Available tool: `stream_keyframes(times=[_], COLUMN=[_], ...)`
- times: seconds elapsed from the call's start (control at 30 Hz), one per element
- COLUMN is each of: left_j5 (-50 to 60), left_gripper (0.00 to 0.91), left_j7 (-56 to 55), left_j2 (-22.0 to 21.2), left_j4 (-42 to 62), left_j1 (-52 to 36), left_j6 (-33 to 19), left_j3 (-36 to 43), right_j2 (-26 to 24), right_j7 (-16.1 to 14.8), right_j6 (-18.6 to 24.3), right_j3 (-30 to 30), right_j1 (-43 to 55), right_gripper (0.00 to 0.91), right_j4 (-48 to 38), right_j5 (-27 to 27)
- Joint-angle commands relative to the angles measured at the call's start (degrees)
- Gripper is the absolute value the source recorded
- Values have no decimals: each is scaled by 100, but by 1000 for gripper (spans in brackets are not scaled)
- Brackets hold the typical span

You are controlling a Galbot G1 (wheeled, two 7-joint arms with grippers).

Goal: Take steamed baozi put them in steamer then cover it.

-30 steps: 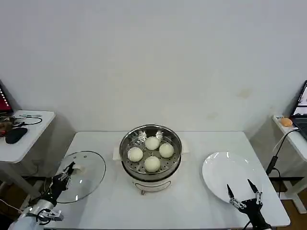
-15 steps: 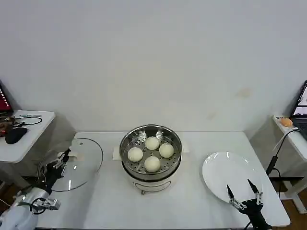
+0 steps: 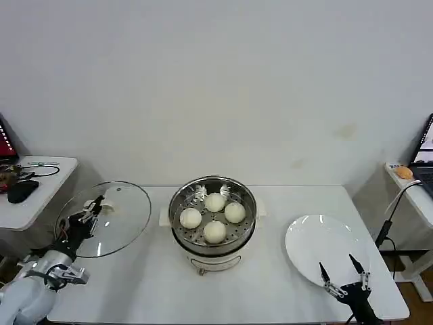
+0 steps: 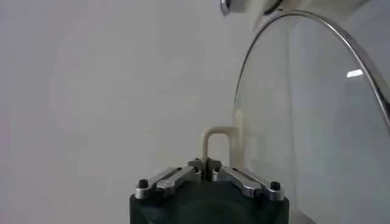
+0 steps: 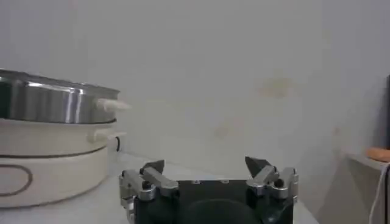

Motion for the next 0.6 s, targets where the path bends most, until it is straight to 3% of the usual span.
stream_keyframes(times=[0.03, 0.6], left_j5=[-8, -253], left_gripper=[0, 0], left_j7=[300, 510], left_j2=[103, 499], left_j4=[-662, -1010], left_j1=[-228, -991], left_j6=[685, 1581], left_j3=[356, 1574], right_j2=[9, 42], right_j7=[-2, -22], right_j6=[3, 25], right_j3=[1, -7], right_j1=[-10, -32], right_gripper=[907, 907], right_j4=[16, 41], right_j5=[-8, -72])
